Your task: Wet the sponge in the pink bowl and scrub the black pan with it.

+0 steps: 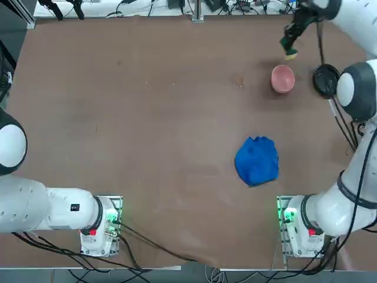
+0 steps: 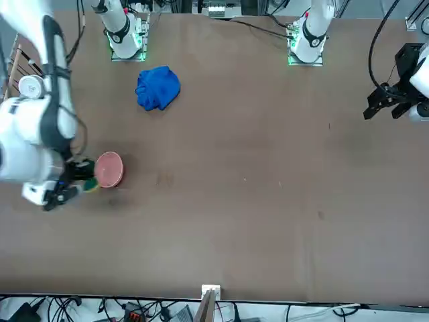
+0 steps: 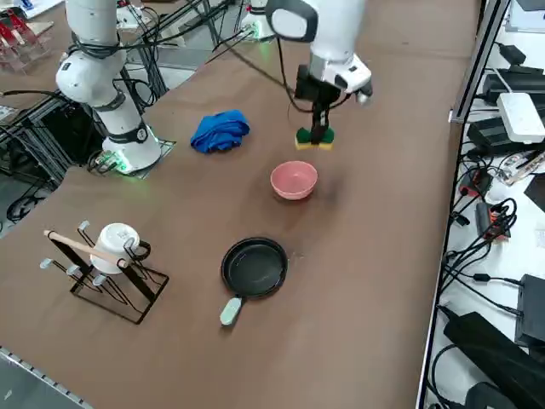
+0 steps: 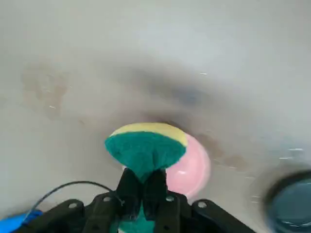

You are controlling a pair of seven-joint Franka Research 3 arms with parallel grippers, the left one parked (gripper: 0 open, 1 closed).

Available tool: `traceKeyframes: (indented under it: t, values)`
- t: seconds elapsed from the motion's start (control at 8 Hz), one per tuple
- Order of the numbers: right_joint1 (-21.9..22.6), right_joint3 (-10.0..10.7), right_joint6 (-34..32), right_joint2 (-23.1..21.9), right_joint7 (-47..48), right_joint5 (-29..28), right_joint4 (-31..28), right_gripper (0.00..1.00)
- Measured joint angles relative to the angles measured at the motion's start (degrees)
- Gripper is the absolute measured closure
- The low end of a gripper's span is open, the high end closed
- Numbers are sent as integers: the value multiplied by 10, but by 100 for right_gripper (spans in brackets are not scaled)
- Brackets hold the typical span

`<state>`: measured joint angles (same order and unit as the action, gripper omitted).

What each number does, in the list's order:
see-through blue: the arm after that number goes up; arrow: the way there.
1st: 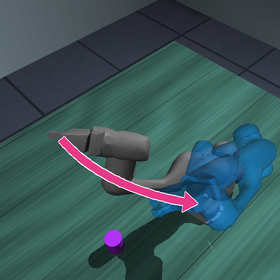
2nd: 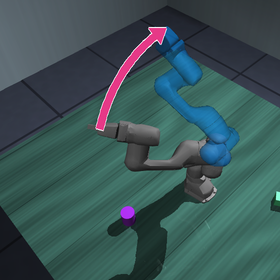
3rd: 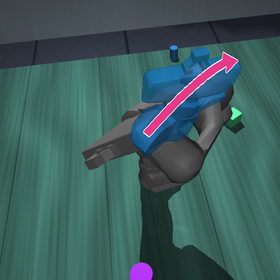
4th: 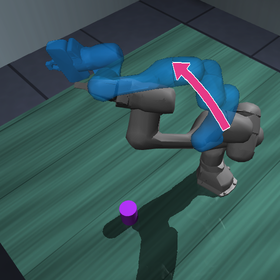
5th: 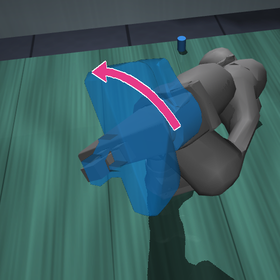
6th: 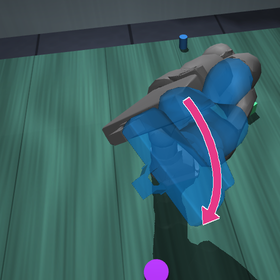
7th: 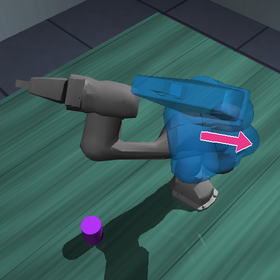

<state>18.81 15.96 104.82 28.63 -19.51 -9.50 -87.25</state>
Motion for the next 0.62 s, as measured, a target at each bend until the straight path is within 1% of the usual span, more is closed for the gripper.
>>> traceKeyframes:
  t: [0.25, 0.38, 0.62]
  values:
    - [80, -1, 41, 1, 114, 0, -35, 94]
    - [113, -1, 81, 2, 161, -1, -62, 94]
    - [169, -1, 189, 9, 248, -2, -136, 94]
